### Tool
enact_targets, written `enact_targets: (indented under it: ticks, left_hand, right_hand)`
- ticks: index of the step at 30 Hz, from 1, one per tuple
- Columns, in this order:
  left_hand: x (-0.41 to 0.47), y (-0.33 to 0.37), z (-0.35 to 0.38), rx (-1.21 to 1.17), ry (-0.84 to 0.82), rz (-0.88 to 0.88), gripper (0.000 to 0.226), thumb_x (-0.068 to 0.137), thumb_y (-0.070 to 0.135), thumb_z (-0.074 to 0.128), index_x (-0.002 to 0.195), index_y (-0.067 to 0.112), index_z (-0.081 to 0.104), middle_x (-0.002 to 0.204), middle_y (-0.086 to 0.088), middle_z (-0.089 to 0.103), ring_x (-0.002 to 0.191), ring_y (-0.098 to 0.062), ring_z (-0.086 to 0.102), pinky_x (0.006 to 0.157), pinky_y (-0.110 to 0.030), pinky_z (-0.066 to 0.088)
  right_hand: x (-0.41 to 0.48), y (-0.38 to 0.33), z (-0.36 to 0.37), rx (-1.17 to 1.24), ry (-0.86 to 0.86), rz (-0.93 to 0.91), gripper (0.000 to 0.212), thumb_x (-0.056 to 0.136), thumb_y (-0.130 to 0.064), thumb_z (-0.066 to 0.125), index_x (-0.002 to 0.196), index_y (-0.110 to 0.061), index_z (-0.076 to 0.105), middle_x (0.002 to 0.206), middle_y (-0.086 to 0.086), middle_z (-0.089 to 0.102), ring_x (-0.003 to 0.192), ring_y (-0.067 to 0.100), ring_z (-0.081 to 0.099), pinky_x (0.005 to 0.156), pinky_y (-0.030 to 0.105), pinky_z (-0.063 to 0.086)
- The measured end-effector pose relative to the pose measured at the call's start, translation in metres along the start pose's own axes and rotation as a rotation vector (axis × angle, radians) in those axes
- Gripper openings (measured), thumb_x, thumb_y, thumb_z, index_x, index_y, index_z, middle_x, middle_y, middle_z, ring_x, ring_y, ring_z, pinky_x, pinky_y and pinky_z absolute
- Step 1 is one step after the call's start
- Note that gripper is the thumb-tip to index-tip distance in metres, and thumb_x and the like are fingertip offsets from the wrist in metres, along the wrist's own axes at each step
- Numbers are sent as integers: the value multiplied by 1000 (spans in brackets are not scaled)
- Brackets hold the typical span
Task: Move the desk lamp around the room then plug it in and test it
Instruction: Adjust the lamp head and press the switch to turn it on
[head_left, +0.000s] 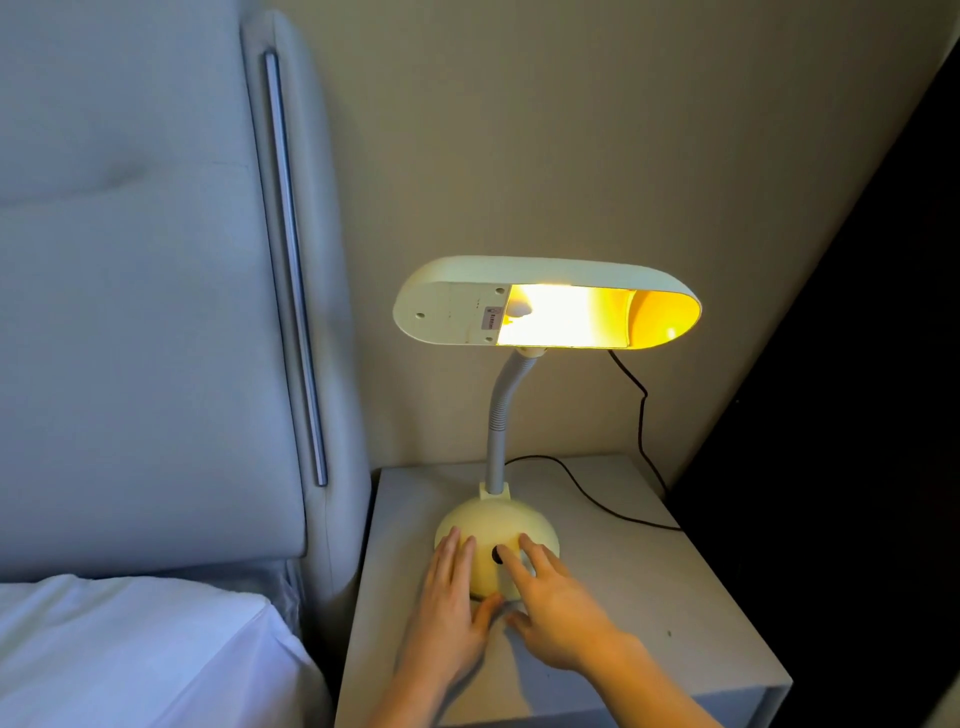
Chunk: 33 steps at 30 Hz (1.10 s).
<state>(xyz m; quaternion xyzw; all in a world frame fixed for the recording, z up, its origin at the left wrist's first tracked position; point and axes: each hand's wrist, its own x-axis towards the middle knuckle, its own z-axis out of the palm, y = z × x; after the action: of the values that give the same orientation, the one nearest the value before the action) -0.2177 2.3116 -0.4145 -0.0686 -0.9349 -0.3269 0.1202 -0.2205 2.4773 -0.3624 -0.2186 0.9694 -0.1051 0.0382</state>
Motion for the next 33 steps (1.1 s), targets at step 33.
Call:
enact_targets:
  ticks: [33]
  left_hand:
    - [-2, 1, 1, -5, 26, 31, 78, 93, 51, 52, 155, 21, 14, 162, 12, -3, 152, -15, 2, 119, -30, 15]
  right_hand:
    - [1, -5, -4, -13, 36, 49, 59, 100, -38, 45, 153, -29, 21, 162, 7, 10, 146, 35, 20, 107, 47, 44]
